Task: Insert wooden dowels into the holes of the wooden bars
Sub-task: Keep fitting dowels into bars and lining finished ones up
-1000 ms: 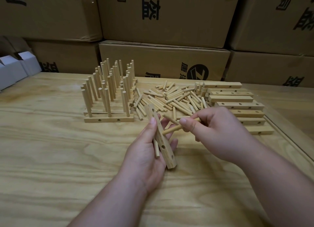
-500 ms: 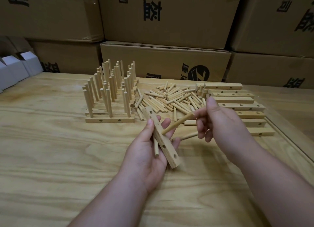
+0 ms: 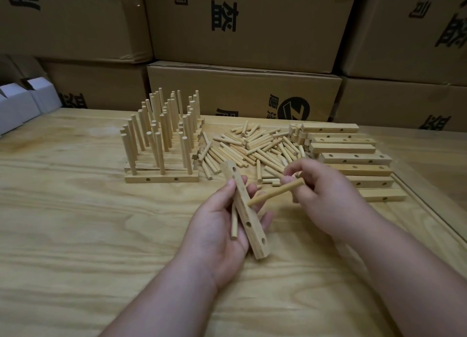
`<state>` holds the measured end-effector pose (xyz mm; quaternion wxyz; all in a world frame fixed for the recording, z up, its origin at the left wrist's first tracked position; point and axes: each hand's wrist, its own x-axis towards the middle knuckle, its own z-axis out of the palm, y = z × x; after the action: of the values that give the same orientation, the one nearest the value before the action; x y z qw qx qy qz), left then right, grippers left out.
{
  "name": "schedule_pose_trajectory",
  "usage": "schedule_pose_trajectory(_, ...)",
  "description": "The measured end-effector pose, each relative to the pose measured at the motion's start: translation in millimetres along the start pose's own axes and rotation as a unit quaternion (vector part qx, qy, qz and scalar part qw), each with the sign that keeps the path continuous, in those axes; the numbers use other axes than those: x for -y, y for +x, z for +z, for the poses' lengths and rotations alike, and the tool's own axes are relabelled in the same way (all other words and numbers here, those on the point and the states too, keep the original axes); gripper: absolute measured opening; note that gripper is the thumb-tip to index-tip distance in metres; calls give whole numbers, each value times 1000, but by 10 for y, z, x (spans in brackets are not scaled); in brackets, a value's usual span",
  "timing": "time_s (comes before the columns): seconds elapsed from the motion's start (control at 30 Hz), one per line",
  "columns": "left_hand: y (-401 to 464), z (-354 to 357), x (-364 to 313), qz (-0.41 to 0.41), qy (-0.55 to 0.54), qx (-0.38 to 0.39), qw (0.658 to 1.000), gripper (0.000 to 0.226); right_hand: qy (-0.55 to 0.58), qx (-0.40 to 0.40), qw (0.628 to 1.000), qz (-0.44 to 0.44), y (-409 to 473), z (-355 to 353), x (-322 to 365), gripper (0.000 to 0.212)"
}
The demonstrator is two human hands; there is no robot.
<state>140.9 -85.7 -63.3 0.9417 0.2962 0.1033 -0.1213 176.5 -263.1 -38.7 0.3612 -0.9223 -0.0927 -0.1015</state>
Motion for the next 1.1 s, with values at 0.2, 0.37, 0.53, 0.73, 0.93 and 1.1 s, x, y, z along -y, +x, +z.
schedule_pose_trajectory(0.2, -19, 26, 17, -4, 38, 3, 999, 28, 151, 7, 988, -23, -10, -222, 158, 22)
schedule_pose_trajectory(0.37, -31, 33, 29, -1, 58, 8, 998, 26, 181, 31, 982, -44, -27, -271, 231, 12)
schedule_pose_trajectory(0.53, -48, 48, 46, 0, 77, 12, 997, 22, 171, 23, 984, -47, -37, -329, 258, 8)
schedule_pose_trajectory(0.73, -64, 62, 75, 2, 99, 3, 995, 45, 157, 4, 987, -29, -30, -426, 286, 2)
schedule_pose_trajectory(0.93, -71, 62, 82, 13, 125, -13, 992, 43, 143, 4, 989, -34, -66, -384, 323, 7)
schedule_pose_trajectory(1.1, -71, 61, 85, 13, 143, 6, 990, 46, 152, 27, 988, -26, -55, -385, 317, 9)
